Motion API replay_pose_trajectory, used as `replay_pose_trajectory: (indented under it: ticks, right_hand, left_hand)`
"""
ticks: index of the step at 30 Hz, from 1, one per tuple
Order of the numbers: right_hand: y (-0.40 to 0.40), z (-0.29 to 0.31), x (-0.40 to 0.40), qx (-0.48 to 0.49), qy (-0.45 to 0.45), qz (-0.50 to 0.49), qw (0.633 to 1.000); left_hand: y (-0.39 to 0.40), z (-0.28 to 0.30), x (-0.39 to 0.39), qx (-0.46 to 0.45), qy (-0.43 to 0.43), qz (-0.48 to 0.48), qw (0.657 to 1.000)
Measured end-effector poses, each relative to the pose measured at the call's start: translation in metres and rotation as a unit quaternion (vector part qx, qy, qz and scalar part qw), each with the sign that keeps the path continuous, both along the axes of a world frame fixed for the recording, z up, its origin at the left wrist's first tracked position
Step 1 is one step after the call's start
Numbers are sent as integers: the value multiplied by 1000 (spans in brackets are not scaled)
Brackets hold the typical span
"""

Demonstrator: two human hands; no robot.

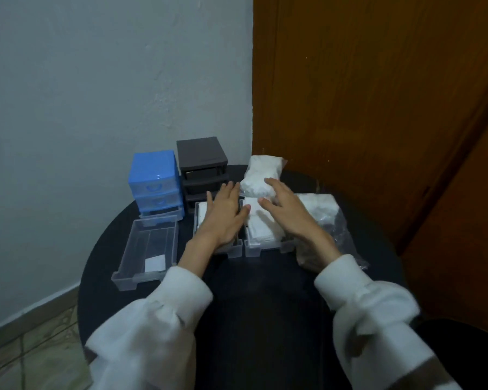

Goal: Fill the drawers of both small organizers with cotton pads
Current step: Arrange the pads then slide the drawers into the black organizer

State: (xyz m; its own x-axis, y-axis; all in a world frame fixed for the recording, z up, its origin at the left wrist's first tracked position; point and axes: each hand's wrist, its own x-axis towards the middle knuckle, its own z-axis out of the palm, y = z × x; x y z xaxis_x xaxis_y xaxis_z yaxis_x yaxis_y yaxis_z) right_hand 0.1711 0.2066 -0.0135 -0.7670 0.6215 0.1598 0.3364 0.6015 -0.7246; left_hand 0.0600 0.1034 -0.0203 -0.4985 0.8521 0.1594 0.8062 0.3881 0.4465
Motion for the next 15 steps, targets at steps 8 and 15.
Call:
replay_pose_trajectory:
  ticks: [8,15]
  right_hand:
    - [71,-6,57,20,-80,-152,985]
    - [84,-35,81,-104,-40,-125,986]
  left_hand:
    - [76,11,58,20,-102,-95,990]
    - [114,-6,83,-130,-114,-74,982]
